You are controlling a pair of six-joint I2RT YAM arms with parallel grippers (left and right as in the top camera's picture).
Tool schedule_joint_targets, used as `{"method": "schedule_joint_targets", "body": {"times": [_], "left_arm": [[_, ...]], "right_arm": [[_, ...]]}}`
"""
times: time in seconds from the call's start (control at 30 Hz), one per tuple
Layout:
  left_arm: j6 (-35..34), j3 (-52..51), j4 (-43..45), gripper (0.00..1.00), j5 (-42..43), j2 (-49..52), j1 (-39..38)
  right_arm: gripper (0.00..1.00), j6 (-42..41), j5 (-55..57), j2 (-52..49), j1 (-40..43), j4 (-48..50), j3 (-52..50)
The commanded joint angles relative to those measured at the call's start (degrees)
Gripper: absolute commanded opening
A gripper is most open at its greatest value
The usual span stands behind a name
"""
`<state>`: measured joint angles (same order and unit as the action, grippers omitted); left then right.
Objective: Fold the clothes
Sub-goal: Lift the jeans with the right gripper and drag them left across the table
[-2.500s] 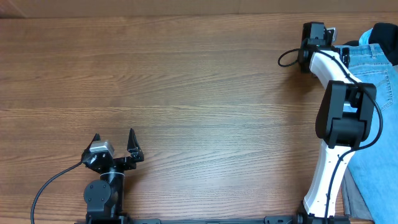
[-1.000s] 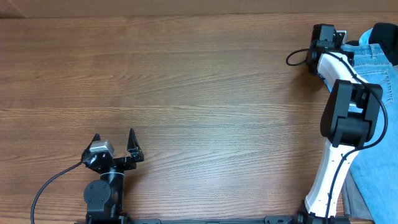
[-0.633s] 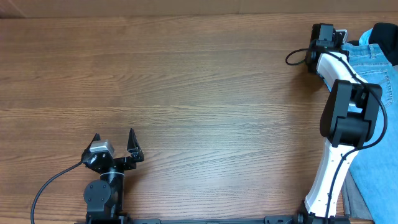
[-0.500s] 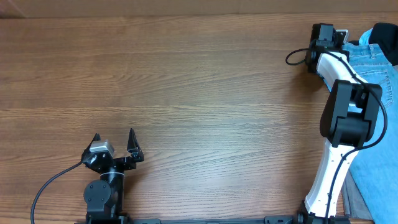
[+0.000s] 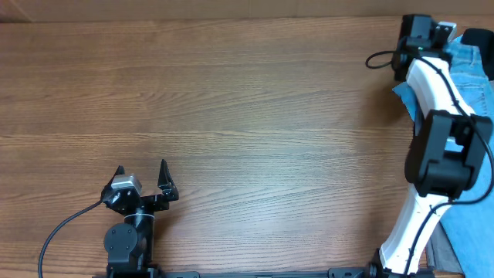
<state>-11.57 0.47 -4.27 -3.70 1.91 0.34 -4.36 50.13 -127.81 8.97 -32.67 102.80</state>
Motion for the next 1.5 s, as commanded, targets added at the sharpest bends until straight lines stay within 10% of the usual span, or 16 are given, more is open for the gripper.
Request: {"method": "schedule_joint_targets", "body": {"times": [0.0, 0.63, 1.03, 1.47], "left_arm": [[1.29, -0.17, 0.22, 1.0, -0.55, -0.15, -0.37], [1.29, -0.17, 0.22, 1.0, -0.55, -0.15, -0.37], [1.29, -0.17, 0.22, 1.0, -0.55, -0.15, -0.37], [1.29, -0.17, 0.2, 1.0, -0.55, -0.15, -0.37]], "right_arm": [[0.04, -1.95, 4.46, 7.32, 0.02, 0.24, 1.22], [0.04, -0.76, 16.7, 26.43, -0.87, 2.6, 2.23], [0.04, 10.32, 8.96, 28.46, -15.13, 9.86, 9.97], [0.04, -20.11, -32.94, 18.75, -35.95, 11.8, 9.94]]}}
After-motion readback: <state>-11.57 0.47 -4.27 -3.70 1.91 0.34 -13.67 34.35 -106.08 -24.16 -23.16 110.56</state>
